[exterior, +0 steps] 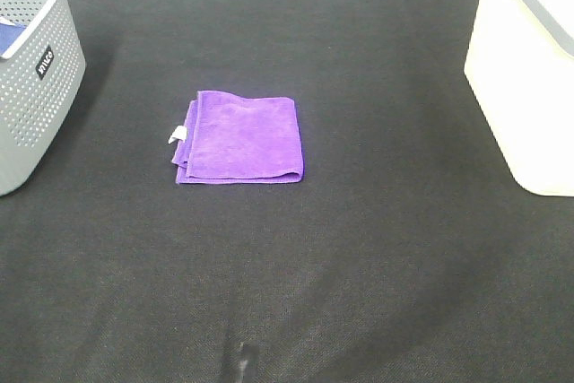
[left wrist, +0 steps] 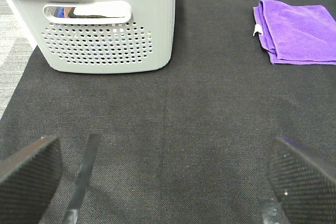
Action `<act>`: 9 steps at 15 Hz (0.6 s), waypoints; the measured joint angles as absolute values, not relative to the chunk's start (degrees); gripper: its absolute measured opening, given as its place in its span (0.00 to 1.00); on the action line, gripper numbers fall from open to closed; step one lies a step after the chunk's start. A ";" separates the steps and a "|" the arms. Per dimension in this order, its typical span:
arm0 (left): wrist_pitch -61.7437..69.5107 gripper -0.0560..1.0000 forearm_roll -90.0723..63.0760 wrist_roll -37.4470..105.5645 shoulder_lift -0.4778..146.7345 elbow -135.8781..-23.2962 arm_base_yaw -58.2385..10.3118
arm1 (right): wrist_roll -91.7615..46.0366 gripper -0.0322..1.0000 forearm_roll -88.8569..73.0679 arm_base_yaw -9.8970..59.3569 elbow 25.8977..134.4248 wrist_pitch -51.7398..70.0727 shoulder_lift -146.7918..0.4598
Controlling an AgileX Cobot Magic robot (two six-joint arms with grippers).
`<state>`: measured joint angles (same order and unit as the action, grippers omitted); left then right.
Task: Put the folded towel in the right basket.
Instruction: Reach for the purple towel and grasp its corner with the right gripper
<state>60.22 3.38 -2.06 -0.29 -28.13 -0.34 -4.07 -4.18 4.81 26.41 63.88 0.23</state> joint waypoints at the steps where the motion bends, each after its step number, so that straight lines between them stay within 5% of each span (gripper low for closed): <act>1: 60.22 0.99 3.38 -2.06 -0.29 -28.13 -0.34 | -4.07 0.98 -4.18 4.81 26.41 63.88 0.23; 9: 60.22 0.99 3.38 -2.06 -0.29 -28.13 -0.34 | -4.07 0.98 -4.18 4.81 26.41 63.88 0.23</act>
<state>60.22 3.38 -2.06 -0.29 -28.13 -0.34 -4.07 -4.18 4.81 26.41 63.88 0.23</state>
